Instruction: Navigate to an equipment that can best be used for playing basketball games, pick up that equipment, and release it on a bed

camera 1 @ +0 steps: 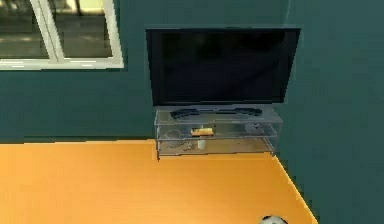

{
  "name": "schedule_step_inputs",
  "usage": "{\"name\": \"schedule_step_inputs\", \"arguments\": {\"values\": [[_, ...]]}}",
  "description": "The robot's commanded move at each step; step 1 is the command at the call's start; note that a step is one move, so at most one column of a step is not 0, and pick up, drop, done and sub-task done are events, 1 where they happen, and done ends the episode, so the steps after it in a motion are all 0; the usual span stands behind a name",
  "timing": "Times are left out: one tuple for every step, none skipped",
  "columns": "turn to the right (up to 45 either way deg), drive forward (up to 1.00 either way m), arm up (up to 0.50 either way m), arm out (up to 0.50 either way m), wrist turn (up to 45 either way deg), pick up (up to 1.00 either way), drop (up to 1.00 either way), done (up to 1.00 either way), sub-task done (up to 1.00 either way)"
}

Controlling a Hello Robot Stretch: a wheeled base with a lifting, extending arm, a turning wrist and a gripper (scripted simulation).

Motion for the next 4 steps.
{"name": "schedule_step_inputs", "arguments": {"values": [[-45.0,0.0,0.0,0.0,0.0,0.0,0.0,0.0,0.0],[0.0,0.7,0.0,0.0,0.0,0.0,0.0,0.0,0.0],[-24.0,0.0,0.0,0.0,0.0,0.0,0.0,0.0,0.0],[0.0,1.0,0.0,0.0,0.0,0.0,0.0,0.0,0.0]]}}
